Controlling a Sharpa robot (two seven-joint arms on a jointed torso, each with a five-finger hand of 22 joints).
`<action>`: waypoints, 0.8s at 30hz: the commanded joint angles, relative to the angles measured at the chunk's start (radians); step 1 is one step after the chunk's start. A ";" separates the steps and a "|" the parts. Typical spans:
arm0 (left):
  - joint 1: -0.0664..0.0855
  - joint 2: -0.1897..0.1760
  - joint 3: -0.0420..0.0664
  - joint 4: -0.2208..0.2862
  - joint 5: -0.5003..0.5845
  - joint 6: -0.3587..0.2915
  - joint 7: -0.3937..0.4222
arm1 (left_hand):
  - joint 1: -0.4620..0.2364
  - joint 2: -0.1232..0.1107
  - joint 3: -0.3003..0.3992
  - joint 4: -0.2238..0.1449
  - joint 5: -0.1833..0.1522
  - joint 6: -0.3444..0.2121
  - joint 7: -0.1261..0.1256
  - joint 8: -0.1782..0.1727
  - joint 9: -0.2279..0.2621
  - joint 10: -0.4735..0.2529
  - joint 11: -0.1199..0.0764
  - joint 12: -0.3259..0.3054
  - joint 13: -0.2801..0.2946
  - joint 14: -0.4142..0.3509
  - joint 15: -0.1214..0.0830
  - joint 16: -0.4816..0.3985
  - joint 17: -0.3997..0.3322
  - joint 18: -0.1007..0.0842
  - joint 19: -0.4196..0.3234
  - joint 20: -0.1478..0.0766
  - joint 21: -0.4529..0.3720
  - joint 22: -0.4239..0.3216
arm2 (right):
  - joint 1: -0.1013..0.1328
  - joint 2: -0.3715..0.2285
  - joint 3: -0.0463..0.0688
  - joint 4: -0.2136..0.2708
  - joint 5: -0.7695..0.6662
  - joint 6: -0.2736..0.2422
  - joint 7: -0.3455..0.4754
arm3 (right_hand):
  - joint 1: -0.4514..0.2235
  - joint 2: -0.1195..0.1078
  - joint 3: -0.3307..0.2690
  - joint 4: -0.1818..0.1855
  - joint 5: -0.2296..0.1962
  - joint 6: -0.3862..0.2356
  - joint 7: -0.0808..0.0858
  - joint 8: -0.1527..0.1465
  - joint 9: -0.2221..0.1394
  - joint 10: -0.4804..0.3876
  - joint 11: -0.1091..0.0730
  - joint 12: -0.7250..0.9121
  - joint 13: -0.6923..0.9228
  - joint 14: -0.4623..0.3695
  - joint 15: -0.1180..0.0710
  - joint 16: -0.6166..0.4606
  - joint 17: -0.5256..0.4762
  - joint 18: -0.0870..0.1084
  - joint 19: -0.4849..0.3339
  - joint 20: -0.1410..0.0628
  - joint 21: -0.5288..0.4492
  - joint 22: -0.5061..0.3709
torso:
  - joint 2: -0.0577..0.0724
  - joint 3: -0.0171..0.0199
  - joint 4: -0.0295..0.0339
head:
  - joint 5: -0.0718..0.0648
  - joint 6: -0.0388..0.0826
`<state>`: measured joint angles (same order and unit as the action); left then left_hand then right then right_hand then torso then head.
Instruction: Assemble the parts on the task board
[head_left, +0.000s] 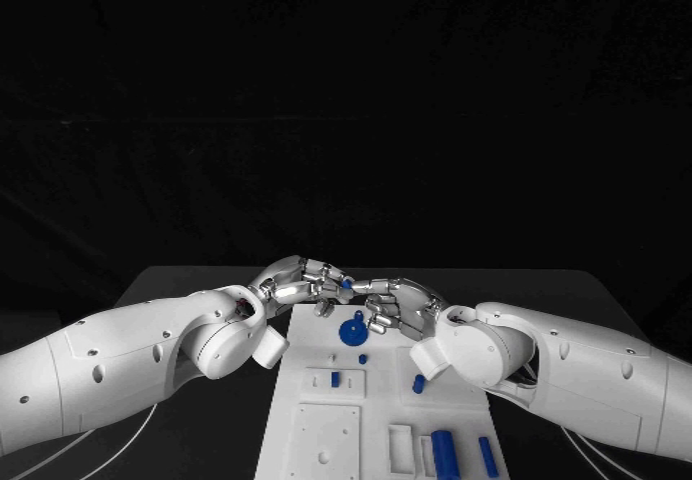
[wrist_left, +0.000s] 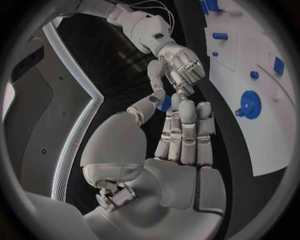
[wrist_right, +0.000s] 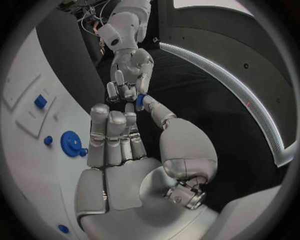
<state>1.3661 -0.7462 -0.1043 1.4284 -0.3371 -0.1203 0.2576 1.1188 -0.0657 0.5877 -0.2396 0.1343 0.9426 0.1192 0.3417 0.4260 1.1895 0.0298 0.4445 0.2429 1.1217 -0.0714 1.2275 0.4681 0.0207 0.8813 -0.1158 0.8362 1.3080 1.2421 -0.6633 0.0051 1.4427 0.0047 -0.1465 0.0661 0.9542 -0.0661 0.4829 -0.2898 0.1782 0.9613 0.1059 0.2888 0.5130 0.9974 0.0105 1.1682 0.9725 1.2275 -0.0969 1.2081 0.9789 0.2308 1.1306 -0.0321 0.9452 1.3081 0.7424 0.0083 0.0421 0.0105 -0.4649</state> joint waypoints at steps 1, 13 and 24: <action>0.000 0.002 0.001 0.003 -0.031 -0.002 0.001 | 0.000 0.010 -0.001 -0.006 0.005 0.014 0.007 0.003 0.001 0.009 0.001 -0.005 0.001 0.003 -0.007 -0.001 0.001 0.017 0.010 -0.058 -0.005 0.009 | -0.001 0.003 0.000 0.001 -0.011 0.018 0.014 | 0.028 0.000 0.017 0.000 -0.010 0.024 0.004 0.010 0.006 0.003 -0.012 0.003 -0.001 0.001 -0.012 0.005 0.001 0.031 0.002 -0.002 0.006 0.021 | 0.000 0.0002 0.0002 | 0.000 0.000; 0.000 0.003 0.001 0.004 -0.086 -0.006 -0.003 | 0.001 0.010 -0.001 -0.007 0.005 0.014 0.007 0.003 0.000 0.010 0.000 -0.006 0.002 0.004 -0.008 0.001 0.002 0.017 0.011 -0.058 -0.004 0.010 | -0.001 0.006 0.000 0.002 -0.015 0.019 0.022 | 0.059 0.004 0.042 -0.001 -0.025 0.049 -0.006 0.024 0.021 0.008 -0.021 0.004 -0.003 0.002 -0.021 0.008 0.003 0.031 0.002 0.000 0.013 0.021 | 0.000 -0.0002 0.0005 | -0.003 -0.002; 0.000 0.004 0.001 0.006 -0.135 -0.015 -0.004 | 0.004 0.005 0.000 -0.015 0.005 0.002 0.012 -0.005 -0.005 0.003 0.003 -0.015 0.003 0.003 -0.006 0.001 0.005 0.017 0.011 -0.058 -0.004 0.011 | -0.001 0.005 0.000 0.003 -0.029 0.006 0.033 | 0.103 0.031 0.156 0.001 -0.057 0.074 -0.015 0.036 0.044 0.020 -0.029 0.005 -0.005 0.005 -0.028 0.012 0.004 0.031 0.002 0.007 0.023 0.021 | 0.000 0.0000 0.0002 | -0.005 -0.003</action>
<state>1.3674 -0.7461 -0.1024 1.4290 -0.4348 -0.1322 0.2551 1.1275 -0.0677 0.5881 -0.2503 0.1345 0.9416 0.1202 0.3397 0.4248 1.1896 0.0297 0.4335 0.2447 1.1255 -0.0746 1.2275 0.4717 0.0200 0.8850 -0.1196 0.8362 1.3077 1.2395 -0.6607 0.0032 1.4404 -0.0033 -0.1501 0.0697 1.0421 -0.0403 0.6316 -0.2890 0.1228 1.0059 0.0708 0.3184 0.5540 1.0153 -0.0144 1.1681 0.9688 1.2329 -0.1162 1.2164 0.9813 0.2315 1.1323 -0.0304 0.9638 1.3079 0.7424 0.0082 0.0425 0.0063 -0.4679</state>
